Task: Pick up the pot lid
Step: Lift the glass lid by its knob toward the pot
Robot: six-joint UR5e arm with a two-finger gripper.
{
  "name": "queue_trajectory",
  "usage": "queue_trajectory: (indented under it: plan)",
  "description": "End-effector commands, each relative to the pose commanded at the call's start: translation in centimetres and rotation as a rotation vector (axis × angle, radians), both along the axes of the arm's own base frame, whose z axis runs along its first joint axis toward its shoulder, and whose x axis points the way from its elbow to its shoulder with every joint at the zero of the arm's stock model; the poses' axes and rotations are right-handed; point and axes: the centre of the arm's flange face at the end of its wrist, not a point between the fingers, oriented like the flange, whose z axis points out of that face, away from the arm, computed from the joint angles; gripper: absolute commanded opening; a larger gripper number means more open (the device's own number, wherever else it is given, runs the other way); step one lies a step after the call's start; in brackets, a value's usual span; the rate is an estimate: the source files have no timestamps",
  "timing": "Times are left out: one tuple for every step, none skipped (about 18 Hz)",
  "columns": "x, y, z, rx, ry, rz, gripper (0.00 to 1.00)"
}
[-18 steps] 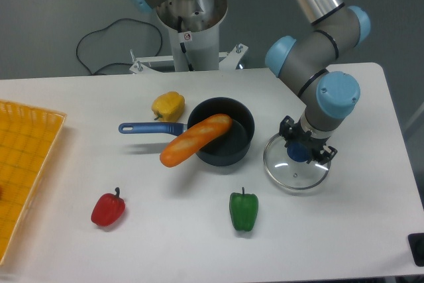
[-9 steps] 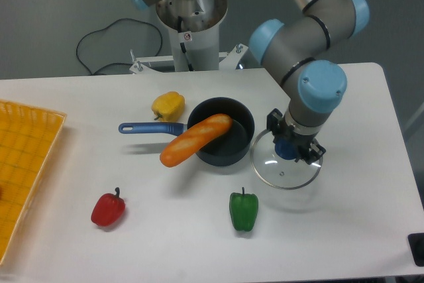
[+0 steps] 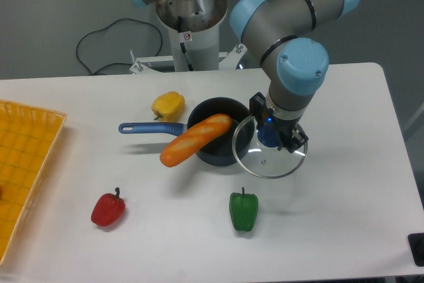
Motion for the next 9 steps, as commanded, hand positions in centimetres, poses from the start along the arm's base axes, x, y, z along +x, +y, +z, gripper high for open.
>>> queue_trajectory:
  plan:
    - [-0.01, -0.14, -0.05, -0.003, 0.0, 0.001, 0.32]
    - [0.05, -0.18, -0.19, -0.005, -0.002, 0.0, 0.32]
    - [0.04, -0.26, -0.17, -0.004, -0.003, 0.001, 0.32]
    - [0.05, -0.25, -0.17, -0.002, -0.004, 0.002, 0.32]
    - [0.06, -0.26, -0.19, -0.003, -0.005, 0.002, 0.32]
    - [0.04, -0.26, -0.17, -0.004, -0.003, 0.001, 0.32]
    - [0.07, -0.3, -0.09, -0.005, -0.002, 0.001, 0.32]
    - [0.0, -0.35, -0.08, -0.003, -0.002, 0.003, 0.32]
    - [0.03, -0.35, 0.01, -0.001, -0.001, 0.003, 0.32]
